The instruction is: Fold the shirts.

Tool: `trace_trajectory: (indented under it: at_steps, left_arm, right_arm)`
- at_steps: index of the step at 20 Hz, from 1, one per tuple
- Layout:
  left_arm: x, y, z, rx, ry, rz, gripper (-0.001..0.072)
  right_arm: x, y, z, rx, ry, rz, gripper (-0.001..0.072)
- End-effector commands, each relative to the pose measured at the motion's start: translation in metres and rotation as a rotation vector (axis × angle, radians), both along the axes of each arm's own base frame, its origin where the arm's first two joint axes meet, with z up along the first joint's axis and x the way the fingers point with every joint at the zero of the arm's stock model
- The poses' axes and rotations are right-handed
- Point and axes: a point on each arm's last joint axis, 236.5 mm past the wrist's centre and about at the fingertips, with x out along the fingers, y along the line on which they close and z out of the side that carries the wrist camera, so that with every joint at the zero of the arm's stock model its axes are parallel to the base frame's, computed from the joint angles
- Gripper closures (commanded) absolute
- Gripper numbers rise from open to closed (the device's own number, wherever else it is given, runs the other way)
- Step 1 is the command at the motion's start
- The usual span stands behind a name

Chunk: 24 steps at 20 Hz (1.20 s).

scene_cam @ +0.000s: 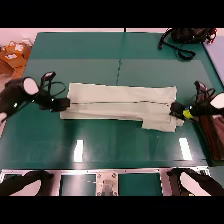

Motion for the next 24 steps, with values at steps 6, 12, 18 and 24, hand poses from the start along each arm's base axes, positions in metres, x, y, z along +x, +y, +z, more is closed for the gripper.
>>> trace_trajectory:
  at_steps: [6, 12, 18, 24]
  left_arm:
    - [0.110, -0.025, -0.014, -0.049, -0.029, -0.017, 0.0687]
    - [0.169, -0.041, -0.027, -0.112, -0.127, 0.022, 0.0374]
    - [0.204, -0.016, 0.009, 0.010, -0.283, 0.000, 0.0054]
    - [0.186, -0.016, 0.028, 0.025, -0.194, -0.039, 0.0055]
  right_arm:
    - [0.128, -0.009, 0.008, 0.034, -0.114, -0.016, 0.0697]
    - [0.183, -0.012, -0.029, 0.057, -0.132, -0.043, 0.0546]
    - [0.174, -0.065, -0.025, 0.031, -0.100, -0.020, 0.0191]
    - [0.105, -0.123, -0.044, 0.118, 0.073, 0.044, 0.0104]
